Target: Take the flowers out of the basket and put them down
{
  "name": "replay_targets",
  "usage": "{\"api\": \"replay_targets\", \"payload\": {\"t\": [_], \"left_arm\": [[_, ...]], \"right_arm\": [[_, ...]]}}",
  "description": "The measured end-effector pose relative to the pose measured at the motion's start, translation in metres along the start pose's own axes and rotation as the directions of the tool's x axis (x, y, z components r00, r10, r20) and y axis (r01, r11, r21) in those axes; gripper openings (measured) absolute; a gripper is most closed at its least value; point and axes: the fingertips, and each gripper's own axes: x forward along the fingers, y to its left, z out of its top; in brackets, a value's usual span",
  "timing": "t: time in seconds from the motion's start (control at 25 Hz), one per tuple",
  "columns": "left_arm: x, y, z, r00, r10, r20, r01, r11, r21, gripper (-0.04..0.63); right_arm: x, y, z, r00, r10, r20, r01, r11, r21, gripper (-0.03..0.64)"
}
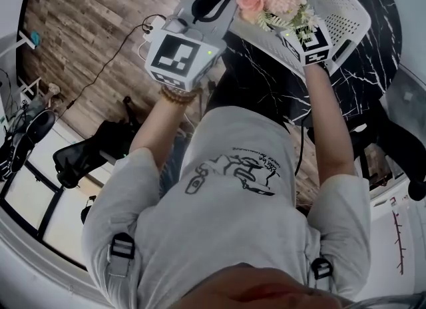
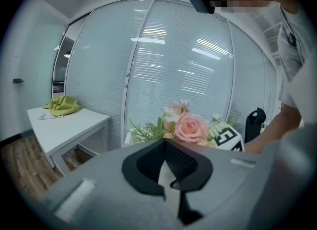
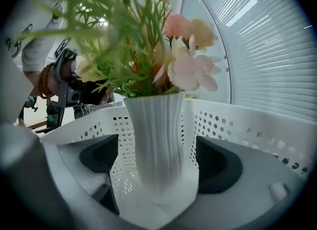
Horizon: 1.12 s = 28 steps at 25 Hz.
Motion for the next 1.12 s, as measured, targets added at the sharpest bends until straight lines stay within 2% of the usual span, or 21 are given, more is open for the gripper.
{"api": "replay_targets", "payload": {"t": [0.48,0.76,1.12], "left_arm": [[0.002,-0.002,0.000,1.000,0.001,0.000,-0.001,1.000,-0.003,0.002],[0.001,-0.005,0.002,1.000,0.000,0.001,0.000,1.000,-0.010,0.002],[0.001,-0.007,0.006,1.000,-0.005,0.005,0.005,1.000,-0.005,0.002]], "right_arm": [[0.016,0.001,-0.013,1.000,0.019,-0.022,-0.020,0.999,-0.043,0.466],[0.017,-0.002,-0.014,1.000,0.021,-0.011,-0.022,0.999,-0.028,0.373],[0.016,-0.004,-0.012,1.000,0.024,-0.007,-0.024,0.999,-0.046,0.360]]}}
